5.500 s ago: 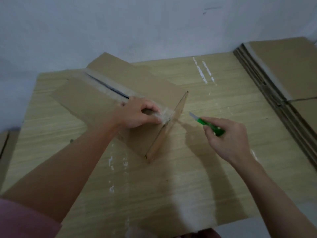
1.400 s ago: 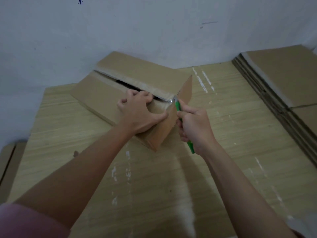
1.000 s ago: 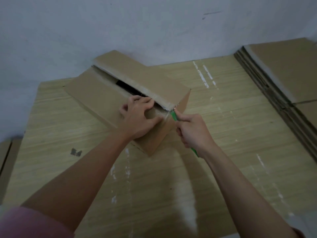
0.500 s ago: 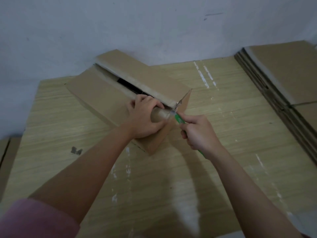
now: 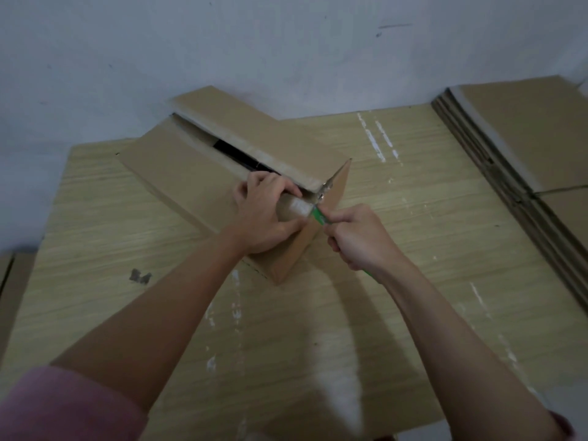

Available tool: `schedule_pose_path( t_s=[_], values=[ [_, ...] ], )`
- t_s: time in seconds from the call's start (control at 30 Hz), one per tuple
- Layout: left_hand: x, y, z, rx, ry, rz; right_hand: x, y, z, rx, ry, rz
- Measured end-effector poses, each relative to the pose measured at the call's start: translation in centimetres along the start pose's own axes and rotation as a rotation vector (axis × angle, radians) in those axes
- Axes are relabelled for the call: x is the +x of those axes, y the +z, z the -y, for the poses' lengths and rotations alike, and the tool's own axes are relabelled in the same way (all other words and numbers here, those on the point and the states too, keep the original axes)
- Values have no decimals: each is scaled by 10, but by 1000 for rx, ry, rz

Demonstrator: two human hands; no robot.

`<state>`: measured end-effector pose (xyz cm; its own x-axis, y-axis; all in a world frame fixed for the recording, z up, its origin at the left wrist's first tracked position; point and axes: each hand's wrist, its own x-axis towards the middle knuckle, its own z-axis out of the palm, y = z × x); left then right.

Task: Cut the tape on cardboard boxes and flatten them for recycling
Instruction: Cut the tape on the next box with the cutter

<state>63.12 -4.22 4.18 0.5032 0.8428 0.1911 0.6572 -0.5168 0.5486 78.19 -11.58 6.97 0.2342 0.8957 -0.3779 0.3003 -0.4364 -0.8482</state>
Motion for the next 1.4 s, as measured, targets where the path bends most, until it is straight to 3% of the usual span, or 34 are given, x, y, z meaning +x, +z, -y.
schedule_pose_path(
  t_s=[0.23, 0.4, 0.63, 0.77, 0.87, 1.0, 1.3, 1.33, 1.4],
  values=[
    [-1, 0, -1, -36, -13, 15, -12, -9, -3, 148, 59, 103],
    [0, -1, 1, -64, 15, 7, -9, 3, -3, 155, 40, 67],
    [8, -5, -4, -173, -86, -5, -26, 11, -11, 210, 32, 145],
    [6, -4, -2, -154, -87, 40, -23, 7, -28, 187, -68, -80],
    [3, -3, 0, -75, -87, 62, -16, -4, -49, -143, -165, -275],
    [4, 0, -2, 4, -51, 84, 1, -17, -84, -590, -120, -333],
    [-16, -6, 1, -17, 10, 105, 20, -27, -110, -947, -35, -469],
    [-19, -7, 1, -20, 13, 111, 18, -25, -105, -905, -113, -525],
    [-22, -9, 1, -6, 25, 129, 12, -16, -93, -731, -479, -591]
  ],
)
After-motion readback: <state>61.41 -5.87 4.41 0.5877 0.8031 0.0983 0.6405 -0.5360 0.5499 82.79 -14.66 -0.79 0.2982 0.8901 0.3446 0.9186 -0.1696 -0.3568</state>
